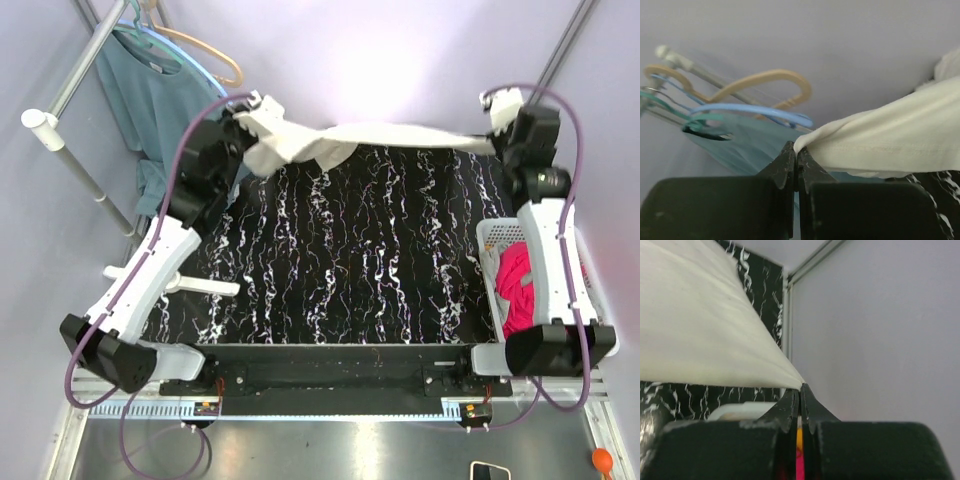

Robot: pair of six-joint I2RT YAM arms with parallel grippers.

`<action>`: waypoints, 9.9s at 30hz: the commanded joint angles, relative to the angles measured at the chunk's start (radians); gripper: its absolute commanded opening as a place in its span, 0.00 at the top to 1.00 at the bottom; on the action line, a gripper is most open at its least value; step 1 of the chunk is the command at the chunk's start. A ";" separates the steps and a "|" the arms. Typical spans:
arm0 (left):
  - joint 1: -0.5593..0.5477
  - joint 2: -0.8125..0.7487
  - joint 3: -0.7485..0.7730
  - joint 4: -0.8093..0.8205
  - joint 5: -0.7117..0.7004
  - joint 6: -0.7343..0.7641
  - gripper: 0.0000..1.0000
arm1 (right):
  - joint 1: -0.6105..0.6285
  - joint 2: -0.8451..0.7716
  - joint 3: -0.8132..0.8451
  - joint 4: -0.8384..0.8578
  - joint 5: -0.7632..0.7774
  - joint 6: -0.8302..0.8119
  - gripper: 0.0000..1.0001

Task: Fold and stack the t-shirts
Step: Flatten the tshirt out

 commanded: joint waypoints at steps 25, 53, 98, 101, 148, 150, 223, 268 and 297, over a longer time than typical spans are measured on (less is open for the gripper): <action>-0.009 0.191 0.758 -0.179 -0.138 -0.023 1.00 | -0.014 0.100 0.597 -0.134 0.035 0.024 1.00; -0.119 -0.259 0.385 -0.074 -0.204 0.132 1.00 | -0.014 -0.176 0.628 -0.431 -0.007 -0.040 1.00; 0.014 -0.512 -0.604 -0.321 0.092 -0.051 1.00 | -0.020 -0.501 -0.545 -0.145 -0.169 0.104 1.00; -0.035 -0.548 -0.603 -0.455 0.109 -0.060 1.00 | -0.020 -0.541 -0.593 -0.202 -0.188 0.112 1.00; 0.016 -0.298 0.357 0.007 -0.049 0.062 1.00 | -0.020 -0.119 0.671 -0.299 -0.062 0.064 1.00; 0.014 -0.384 0.359 -0.125 -0.010 -0.013 1.00 | -0.022 -0.199 0.622 -0.323 -0.076 0.078 1.00; -0.137 -0.599 -0.666 -0.743 0.259 -0.083 1.00 | -0.022 -0.745 -0.706 -0.308 -0.131 0.020 1.00; -0.220 -0.548 -0.586 -1.063 0.101 0.129 0.16 | -0.022 -0.598 -0.673 -0.559 -0.320 -0.092 0.08; 0.045 0.537 0.082 -0.148 0.182 0.008 0.01 | -0.020 0.368 -0.217 0.111 -0.297 -0.012 0.07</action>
